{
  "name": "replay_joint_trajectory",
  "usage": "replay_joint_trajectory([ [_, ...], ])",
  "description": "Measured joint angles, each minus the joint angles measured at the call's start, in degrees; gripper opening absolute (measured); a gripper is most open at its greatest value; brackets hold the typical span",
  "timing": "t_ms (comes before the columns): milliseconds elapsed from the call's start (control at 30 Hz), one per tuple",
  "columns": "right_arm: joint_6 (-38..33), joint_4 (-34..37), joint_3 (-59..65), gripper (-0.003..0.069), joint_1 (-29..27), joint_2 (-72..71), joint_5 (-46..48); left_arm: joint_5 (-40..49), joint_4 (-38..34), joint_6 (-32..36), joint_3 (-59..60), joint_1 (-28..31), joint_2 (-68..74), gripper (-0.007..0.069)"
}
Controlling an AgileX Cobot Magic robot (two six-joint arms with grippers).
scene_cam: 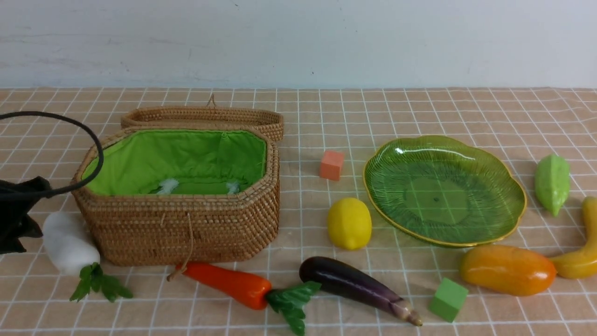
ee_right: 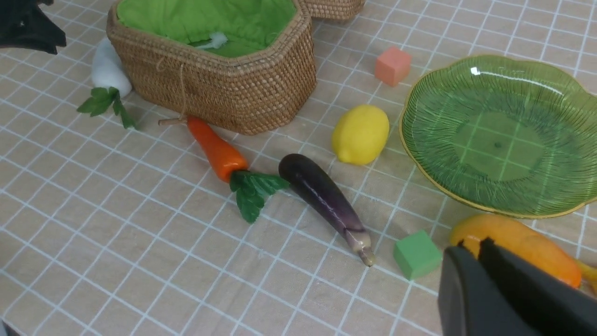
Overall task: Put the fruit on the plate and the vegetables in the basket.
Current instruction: Take a daikon with your left arm and place it on the basket on the left.
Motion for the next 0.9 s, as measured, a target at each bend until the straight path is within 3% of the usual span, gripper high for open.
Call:
replay_joint_trajectory([
  [100, 0.0, 0.0, 0.1, 0.0057, 0.0, 0.0, -0.8, -5.3, -2.2, 0.0, 0.0, 0.0, 6.0, 0.0469],
  [167, 0.0, 0.0, 0.1, 0.0058, 0.0, 0.0, -1.1, -6.3, -2.8, 0.0, 0.0, 0.0, 7.3, 0.0505],
  [233, 0.0, 0.0, 0.1, 0.0060, 0.0, 0.0, -1.9, -8.8, -5.2, 0.0, -0.5, 0.0, 9.5, 0.0607],
  [333, 0.0, 0.0, 0.1, 0.0064, 0.0, 0.0, -2.0, -9.5, -6.4, 0.0, -0.5, 0.0, 10.5, 0.0643],
  [900, 0.0, 0.0, 0.4, 0.0066, 0.0, 0.1, -4.8, -9.1, -3.6, 10.5, -0.4, 0.0, 6.0, 0.0559],
])
